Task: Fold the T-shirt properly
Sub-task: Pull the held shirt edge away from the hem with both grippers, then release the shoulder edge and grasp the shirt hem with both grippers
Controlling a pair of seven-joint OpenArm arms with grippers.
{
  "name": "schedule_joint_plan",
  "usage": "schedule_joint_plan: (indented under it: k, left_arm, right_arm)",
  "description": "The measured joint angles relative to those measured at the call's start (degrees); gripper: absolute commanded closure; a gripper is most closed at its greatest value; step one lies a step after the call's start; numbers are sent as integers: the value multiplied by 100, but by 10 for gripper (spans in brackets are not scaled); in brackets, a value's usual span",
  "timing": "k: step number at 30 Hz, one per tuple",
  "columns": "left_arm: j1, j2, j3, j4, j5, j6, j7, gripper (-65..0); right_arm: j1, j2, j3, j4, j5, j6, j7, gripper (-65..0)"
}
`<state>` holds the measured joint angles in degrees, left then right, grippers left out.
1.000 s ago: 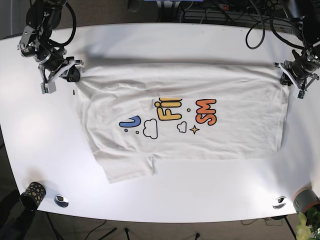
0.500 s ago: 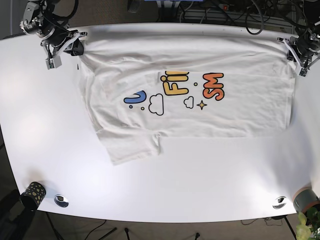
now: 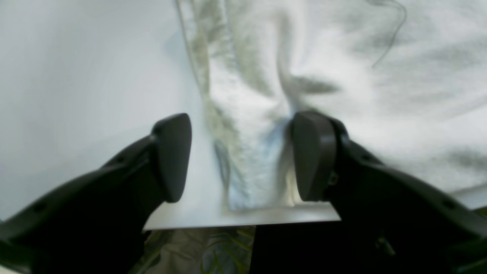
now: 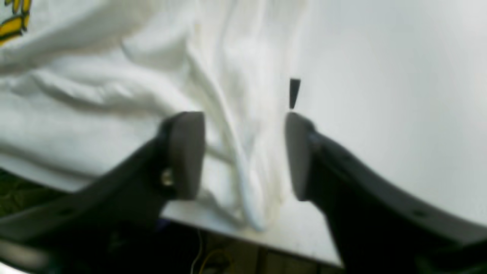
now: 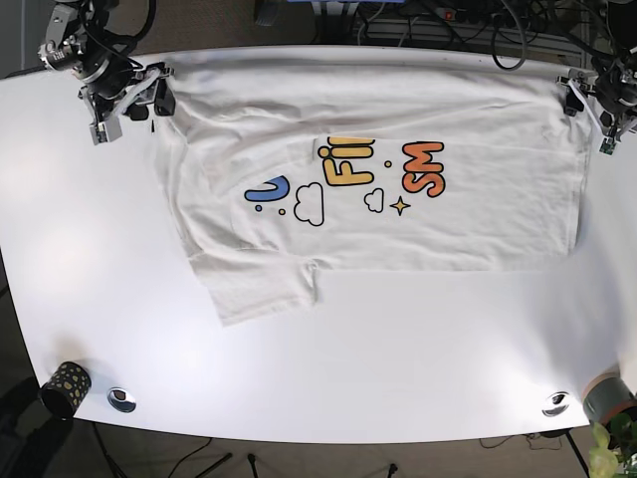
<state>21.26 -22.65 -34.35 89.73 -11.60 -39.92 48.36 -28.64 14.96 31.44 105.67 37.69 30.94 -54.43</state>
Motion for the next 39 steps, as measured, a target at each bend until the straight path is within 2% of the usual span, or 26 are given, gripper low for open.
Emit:
schedule_joint_plan:
  k: [7, 12, 18, 21, 25, 29, 30, 31, 32, 35, 37, 39]
  left_arm:
    - [-647, -186, 101, -4, -22, -17, -37, -385]
    - [-1141, -264, 127, -44, 15, -20, -2, -385]
    - [-1644, -308, 278, -24, -31, -17, 35, -385]
    - [-1792, -304, 271, -39, 48, -20, 282, -385]
    - [-2046, -293, 249, -59, 20, -20, 221, -385]
    - [-2245, -262, 256, -59, 2, 26, 181, -385]
    - [-2273, -264, 262, -59, 0, 92, 190, -385]
    - [-2293, -256, 271, -59, 2, 192, 192, -385]
    - [-2297, -262, 273, -59, -7, 249, 177, -385]
    - [-2319, -258, 280, -59, 2, 326, 195, -385]
    - [-2354, -258, 280, -66, 22, 332, 225, -385]
    - [-2391, -258, 280, -63, 7, 343, 219, -385]
  right_arm:
    - [538, 20, 0, -133, -4, 2, 20, -425]
    - [1097, 28, -28, -470, -31, -28, -17, -420]
    - [1751, 28, -37, -1051, -35, -22, -136, -417]
    - [2146, 44, -39, -1471, -33, -11, -166, -417]
    - [2739, 44, -44, -2087, -46, 11, -166, -417]
    - [3429, 205, -444, -2817, -595, -9, -155, -417]
    - [3598, 203, -533, -2990, -715, 42, -146, -415]
    - [3783, 201, -601, -3182, -833, -7, -85, -415]
    - [3963, 181, -649, -3377, -920, 22, 17, -415]
    - [4457, 153, -723, -3941, -1185, 144, 387, -415]
    - [4793, 201, -881, -4426, -1458, 365, 562, -415]
    - [5018, 203, -977, -4780, -1655, 426, 699, -415]
